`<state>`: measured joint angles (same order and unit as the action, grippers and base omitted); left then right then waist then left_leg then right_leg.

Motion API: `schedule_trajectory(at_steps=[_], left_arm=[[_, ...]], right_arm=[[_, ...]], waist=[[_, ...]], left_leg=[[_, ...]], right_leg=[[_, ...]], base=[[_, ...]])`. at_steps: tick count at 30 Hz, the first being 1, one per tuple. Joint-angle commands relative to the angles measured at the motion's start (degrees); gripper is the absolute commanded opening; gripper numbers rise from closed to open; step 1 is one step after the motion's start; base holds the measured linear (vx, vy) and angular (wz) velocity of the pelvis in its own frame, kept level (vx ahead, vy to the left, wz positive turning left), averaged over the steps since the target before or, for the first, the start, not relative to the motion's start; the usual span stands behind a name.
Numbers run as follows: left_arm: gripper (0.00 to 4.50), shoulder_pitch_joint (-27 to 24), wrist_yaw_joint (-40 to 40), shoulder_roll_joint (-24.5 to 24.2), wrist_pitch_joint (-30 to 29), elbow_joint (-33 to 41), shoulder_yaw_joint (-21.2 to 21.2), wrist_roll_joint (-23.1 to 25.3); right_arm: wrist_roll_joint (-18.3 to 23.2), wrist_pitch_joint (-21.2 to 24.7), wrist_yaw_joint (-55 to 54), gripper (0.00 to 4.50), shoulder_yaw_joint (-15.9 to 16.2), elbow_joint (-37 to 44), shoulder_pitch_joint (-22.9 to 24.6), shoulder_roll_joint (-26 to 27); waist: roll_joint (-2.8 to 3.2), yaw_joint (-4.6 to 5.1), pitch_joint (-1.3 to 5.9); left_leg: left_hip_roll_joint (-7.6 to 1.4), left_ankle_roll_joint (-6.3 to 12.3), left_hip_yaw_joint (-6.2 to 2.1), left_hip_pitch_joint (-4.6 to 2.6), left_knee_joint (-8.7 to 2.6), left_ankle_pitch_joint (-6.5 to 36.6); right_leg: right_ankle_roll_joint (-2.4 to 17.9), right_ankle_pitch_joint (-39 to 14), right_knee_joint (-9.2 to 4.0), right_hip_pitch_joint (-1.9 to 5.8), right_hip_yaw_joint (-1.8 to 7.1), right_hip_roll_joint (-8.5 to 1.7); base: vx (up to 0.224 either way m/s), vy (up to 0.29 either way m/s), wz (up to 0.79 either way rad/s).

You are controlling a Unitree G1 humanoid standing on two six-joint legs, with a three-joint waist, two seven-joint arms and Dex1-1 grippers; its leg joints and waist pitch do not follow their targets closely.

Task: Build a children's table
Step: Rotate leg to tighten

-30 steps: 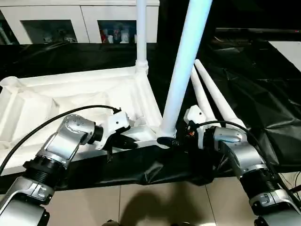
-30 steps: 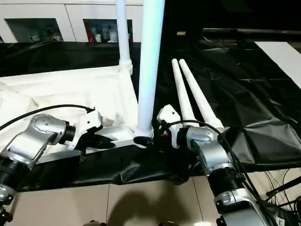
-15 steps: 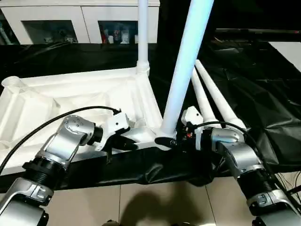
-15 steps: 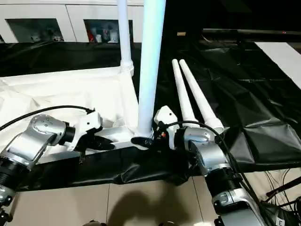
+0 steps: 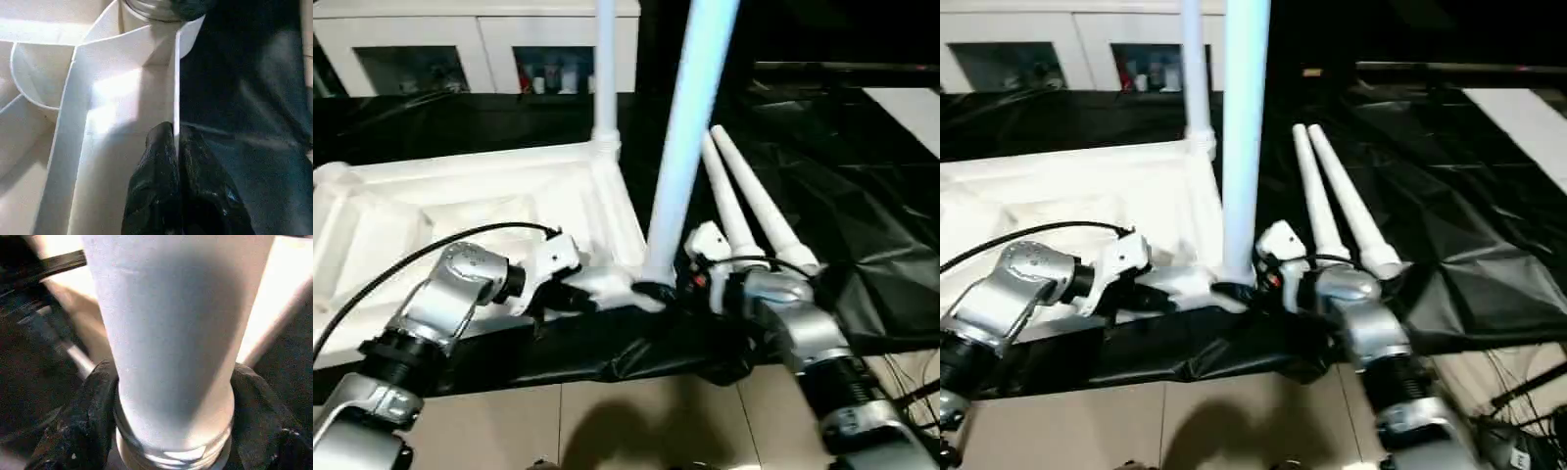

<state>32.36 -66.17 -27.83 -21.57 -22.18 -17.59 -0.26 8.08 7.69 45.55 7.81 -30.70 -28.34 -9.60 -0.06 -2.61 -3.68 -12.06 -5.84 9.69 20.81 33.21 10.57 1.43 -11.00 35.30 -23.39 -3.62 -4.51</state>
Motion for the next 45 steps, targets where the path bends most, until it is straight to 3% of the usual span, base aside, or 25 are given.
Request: schedule_trajectory(at_steps=[1,2,3,4,7,11,14,17,19,21,23,26,29,32,34,36,37,39,45], left_arm=[[0.0,1.5,4.4,4.0,-1.8,-2.6,-0.7,0.5],[0.0,2.0,5.9,4.9,-2.1,-3.4,-0.5,0.7],[0.0,3.0,8.5,6.7,-2.8,-5.0,-0.1,1.1],[0.0,3.6,9.8,7.6,-3.2,-5.9,0.1,1.2],[0.0,7.0,18.2,12.6,-5.1,-11.4,2.1,1.7],[0.0,9.0,22.2,15.2,-4.5,-15.0,2.8,2.3],[0.0,9.9,22.8,16.2,-3.0,-16.7,2.6,3.0],[0.0,9.8,22.1,15.9,-2.6,-16.4,2.4,3.2],[0.0,9.5,20.6,14.8,-1.8,-15.9,1.9,3.3],[0.0,9.4,20.2,14.6,-1.4,-15.7,1.7,3.3],[0.0,8.2,17.1,12.8,0.0,-13.7,0.9,2.9],[0.0,7.3,14.7,11.5,-0.2,-11.8,0.5,2.7],[0.0,5.7,10.6,9.1,0.9,-9.3,-0.2,2.3],[0.0,3.5,4.1,6.1,3.7,-5.7,-1.1,0.6],[0.0,2.9,2.4,5.4,3.2,-4.7,-1.3,0.0],[0.0,2.1,0.2,4.2,4.2,-3.6,-1.7,-0.7],[0.0,1.2,-2.5,2.7,3.7,-1.8,-2.1,-1.4],[0.0,1.0,-3.4,2.2,3.6,-1.2,-2.3,-1.6],[0.0,-0.1,-6.6,-0.5,3.5,0.9,-2.3,-1.8]], right_arm=[[-1.2,4.2,-11.1,2.72,-2.5,-4.6,-1.0,3.3],[-1.2,4.6,-13.4,2.72,-3.0,-5.3,-1.4,4.2],[-1.3,4.9,-17.9,2.72,-4.1,-6.9,-2.2,6.1],[-1.4,5.0,-20.1,2.72,-4.6,-7.8,-2.8,7.0],[-1.1,3.6,-29.7,2.72,-6.5,-14.3,-6.6,11.0],[-1.1,1.6,-36.0,2.72,-8.1,-19.7,-10.0,13.7],[-1.9,-1.8,-36.3,2.72,-8.6,-23.2,-12.6,15.1],[-1.0,-2.2,-33.7,2.72,-9.3,-23.1,-13.0,15.5],[0.2,-3.4,-29.1,3.28,-9.4,-22.4,-13.2,15.4],[0.3,-3.9,-28.4,3.42,-9.4,-22.1,-13.1,15.3],[0.4,-4.6,-24.2,3.64,-8.2,-19.5,-12.2,13.6],[0.0,-5.3,-20.8,3.9,-6.8,-17.8,-11.4,11.8],[-0.4,-3.9,-13.1,3.9,-4.0,-12.2,-8.5,7.7],[-1.5,-4.0,-4.4,3.9,-1.1,-6.6,-5.2,2.5],[-1.9,-4.5,-2.1,3.9,-0.4,-5.3,-4.4,1.1],[-2.0,-5.0,1.5,3.9,0.7,-3.3,-3.2,-1.2],[-1.9,-5.0,5.5,3.9,1.7,-1.0,-2.0,-3.5],[-1.7,-5.0,6.7,3.9,2.0,-0.3,-1.7,-4.1],[0.8,-2.4,13.5,3.9,3.4,4.0,-0.3,-7.3]], waist=[[0.37,-0.09,2.9],[0.35,0.11,2.77],[0.44,0.05,2.64],[0.38,0.23,2.72],[0.53,0.24,2.77],[0.25,0.22,2.72],[0.16,0.26,2.7],[0.12,0.15,2.78],[0.16,0.15,2.77],[0.15,0.16,2.88],[0.08,0.44,2.86],[0.15,0.42,3.08],[0.18,0.17,3.18],[0.25,0.03,3.78],[0.07,0.13,4.04],[0.22,0.01,3.72],[0.46,-0.25,3.65],[0.39,-0.44,3.57],[0.46,-0.64,3.08]], left_leg=[[-0.67,1.42,0.2,-0.46,-4.04,11.1],[-0.59,1.19,0.23,-0.41,-4.14,11.9],[-0.61,0.31,0.19,-0.96,-4.28,13.8],[-0.55,-0.39,0.09,-1.03,-4.31,14.0],[-0.42,-0.3,0.13,-1.05,-4.34,14.2],[-0.3,0.0,0.07,-0.9,-4.46,14.9],[-0.33,0.35,0.04,-0.68,-4.5,15.0],[-0.34,1.08,0.06,-0.46,-4.5,13.8],[-0.46,1.63,0.03,-0.4,-4.55,13.6],[-0.48,1.86,0.09,-0.41,-4.5,13.0],[-0.51,2.54,-0.06,0.16,-4.61,12.1],[-0.6,3.05,0.14,-0.11,-4.27,10.3],[-0.7,4.43,0.2,0.02,-4.04,7.1],[-0.56,7.54,0.2,0.23,-3.27,1.2],[-0.43,9.19,0.33,0.26,-2.92,-1.1],[-0.53,9.98,0.45,0.24,-2.97,-0.1],[-0.69,9.66,0.41,0.06,-3.1,1.5],[-0.89,9.29,0.43,0.01,-3.15,2.6],[-1.02,5.64,0.41,-0.14,-3.76,8.1]], right_leg=[[12.8,-10.8,-4.26,3.21,2.43,-2.95],[12.4,-12.4,-4.42,3.16,2.5,-3.01],[11.4,-16.1,-4.94,2.81,2.55,-3.02],[11.0,-16.7,-4.92,2.88,2.69,-3.11],[10.3,-16.2,-5.15,2.7,2.65,-2.91],[9.4,-17.9,-5.44,2.57,2.61,-2.94],[9.1,-17.1,-5.4,2.63,2.56,-2.91],[9.4,-15.0,-5.16,2.87,2.57,-2.93],[9.7,-14.6,-5.14,2.86,2.56,-3.0],[10.1,-13.3,-4.98,2.9,2.58,-2.95],[10.6,-12.0,-4.77,3.29,2.41,-2.91],[11.6,-9.9,-4.64,3.15,2.53,-3.07],[12.8,-4.3,-4.11,3.44,2.42,-2.89],[15.1,7.9,-2.78,3.82,2.35,-2.66],[16.7,13.0,-2.21,3.77,2.37,-2.51],[17.4,12.2,-2.47,3.53,2.32,-2.61],[17.3,9.7,-2.65,3.54,2.27,-2.67],[17.1,8.0,-2.72,3.58,2.27,-2.68],[15.3,-0.9,-3.49,3.37,2.4,-2.76]], base=[[0.0,0.0,0.0],[0.0,0.0,0.0],[0.0,0.0,0.0],[0.0,0.0,0.0],[0.0,0.0,0.0],[0.0,0.0,0.0],[0.0,0.0,0.0],[0.0,0.0,0.0],[0.0,0.0,0.0],[0.0,0.0,0.0],[0.0,0.0,0.0],[0.0,0.0,0.0],[0.0,0.0,0.0],[0.0,0.0,0.0],[0.029,0.005,0.0],[0.0,0.0,0.0],[0.0,0.0,0.0],[0.0,0.0,0.0],[0.0,0.0,0.0]])
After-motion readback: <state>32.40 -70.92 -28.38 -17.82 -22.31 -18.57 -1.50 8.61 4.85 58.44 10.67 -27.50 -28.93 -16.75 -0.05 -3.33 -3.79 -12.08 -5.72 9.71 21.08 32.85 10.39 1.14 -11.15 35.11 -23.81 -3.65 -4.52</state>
